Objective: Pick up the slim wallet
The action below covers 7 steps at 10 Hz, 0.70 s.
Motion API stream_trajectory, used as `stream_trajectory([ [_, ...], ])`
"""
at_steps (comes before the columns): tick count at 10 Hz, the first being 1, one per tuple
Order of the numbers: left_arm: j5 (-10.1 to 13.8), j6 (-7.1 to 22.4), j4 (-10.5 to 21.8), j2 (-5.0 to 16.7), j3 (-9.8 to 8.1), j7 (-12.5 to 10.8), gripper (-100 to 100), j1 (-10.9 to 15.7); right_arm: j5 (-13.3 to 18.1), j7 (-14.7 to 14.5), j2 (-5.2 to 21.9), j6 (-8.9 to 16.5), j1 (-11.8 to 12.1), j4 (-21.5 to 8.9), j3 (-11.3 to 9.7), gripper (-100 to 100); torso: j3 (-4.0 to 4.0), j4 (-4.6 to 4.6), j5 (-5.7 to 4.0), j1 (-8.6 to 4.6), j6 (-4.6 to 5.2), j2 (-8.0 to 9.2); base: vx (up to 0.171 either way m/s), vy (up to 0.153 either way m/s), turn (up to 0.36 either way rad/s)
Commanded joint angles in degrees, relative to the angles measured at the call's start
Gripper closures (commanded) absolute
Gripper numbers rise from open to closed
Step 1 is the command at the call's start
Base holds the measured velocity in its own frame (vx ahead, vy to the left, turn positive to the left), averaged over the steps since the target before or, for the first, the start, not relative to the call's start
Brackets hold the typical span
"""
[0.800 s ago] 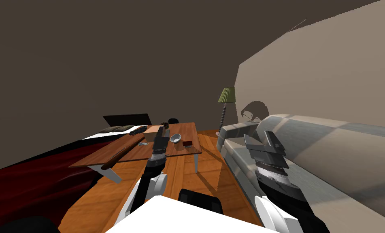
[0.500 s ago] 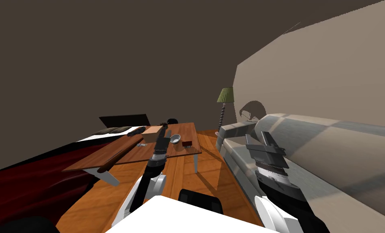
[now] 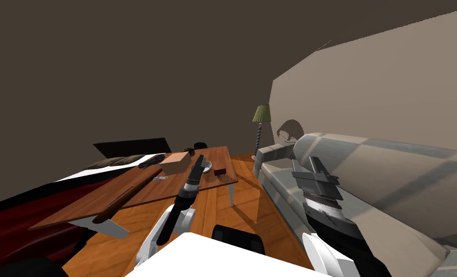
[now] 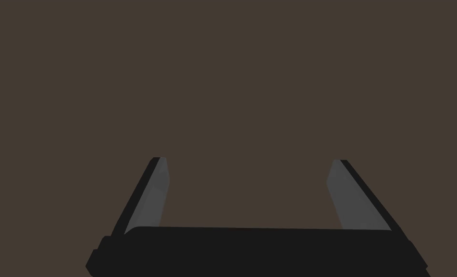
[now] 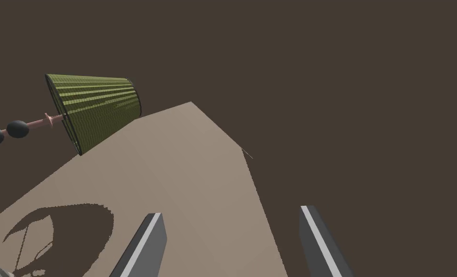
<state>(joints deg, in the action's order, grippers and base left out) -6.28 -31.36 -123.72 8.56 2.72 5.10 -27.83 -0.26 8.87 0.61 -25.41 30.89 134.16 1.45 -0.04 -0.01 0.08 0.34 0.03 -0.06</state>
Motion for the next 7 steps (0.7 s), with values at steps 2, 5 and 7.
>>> stream_trajectory([
  [2, -1.5, -1.3, 4.6, 2.4, -0.12, 2.5, -100, 1.6, 0.0, 0.0, 0.0, 0.0, 0.0, 0.0, 0.0, 0, 0.01, 0.00, 0.02, 0.10, -0.01, 0.02, -0.004, 0.113, -0.209],
  [5, -2.7, -2.5, 9.1, 3.4, -0.22, 4.6, -100, 3.1, 0.0, 0.0, 0.0, 0.0, 0.0, 0.0, 0.0, 0, 0.00, 0.00, -0.02, -0.12, -0.01, 0.00, 0.001, 0.064, -0.188],
  [7, -4.1, -3.8, 13.3, 3.9, -0.34, 6.9, -100, 4.6, 0.0, 0.0, 0.0, 0.0, 0.0, 0.0, 0.0, 0, 0.00, 0.00, 0.01, 0.02, -0.02, -0.01, 0.003, 0.110, -0.260],
])
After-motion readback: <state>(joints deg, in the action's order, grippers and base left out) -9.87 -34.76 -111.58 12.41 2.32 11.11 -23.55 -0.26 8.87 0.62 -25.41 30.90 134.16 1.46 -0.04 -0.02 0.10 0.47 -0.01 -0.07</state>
